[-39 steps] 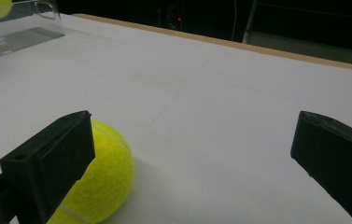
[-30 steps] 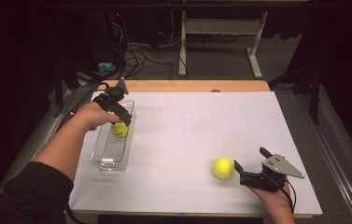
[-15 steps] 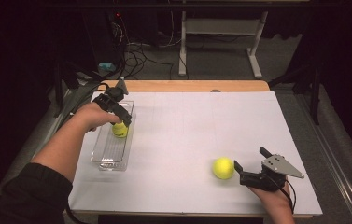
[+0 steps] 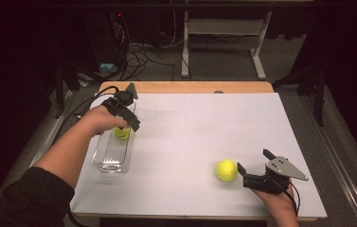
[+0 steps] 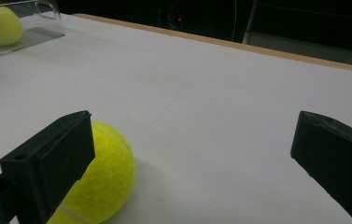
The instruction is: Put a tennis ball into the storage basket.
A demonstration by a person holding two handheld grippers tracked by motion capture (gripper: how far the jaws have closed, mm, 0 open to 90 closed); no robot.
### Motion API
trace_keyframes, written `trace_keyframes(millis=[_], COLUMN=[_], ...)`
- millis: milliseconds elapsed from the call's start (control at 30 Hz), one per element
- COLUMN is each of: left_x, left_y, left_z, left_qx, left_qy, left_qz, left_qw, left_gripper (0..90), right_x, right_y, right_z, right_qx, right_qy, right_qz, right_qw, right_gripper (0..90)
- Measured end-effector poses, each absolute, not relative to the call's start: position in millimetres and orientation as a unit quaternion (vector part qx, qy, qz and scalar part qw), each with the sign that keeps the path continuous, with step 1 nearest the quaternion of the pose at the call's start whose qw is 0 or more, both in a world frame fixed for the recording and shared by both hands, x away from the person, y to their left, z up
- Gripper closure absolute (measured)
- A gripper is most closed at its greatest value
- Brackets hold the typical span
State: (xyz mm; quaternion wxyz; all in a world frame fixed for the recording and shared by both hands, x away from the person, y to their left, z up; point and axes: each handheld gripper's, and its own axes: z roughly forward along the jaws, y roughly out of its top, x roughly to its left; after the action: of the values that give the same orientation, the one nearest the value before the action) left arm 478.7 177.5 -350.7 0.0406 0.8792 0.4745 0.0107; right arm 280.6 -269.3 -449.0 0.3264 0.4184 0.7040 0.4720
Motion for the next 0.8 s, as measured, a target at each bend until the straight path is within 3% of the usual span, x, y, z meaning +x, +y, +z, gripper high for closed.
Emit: trace_keyframes(millis=[800], left_x=[446], left_y=[125], left_z=[-349], left_qx=[0.909], left_qy=[0.411], left_qz=[0.001], left_qw=[0.066], left_gripper=[0.7], right_x=[281], right_y=[-268], right_z=[-450], right_qx=[0.416], right_qy=[0.706], right_qz=[0.471], right_qw=[0.325], right_gripper=[0.0])
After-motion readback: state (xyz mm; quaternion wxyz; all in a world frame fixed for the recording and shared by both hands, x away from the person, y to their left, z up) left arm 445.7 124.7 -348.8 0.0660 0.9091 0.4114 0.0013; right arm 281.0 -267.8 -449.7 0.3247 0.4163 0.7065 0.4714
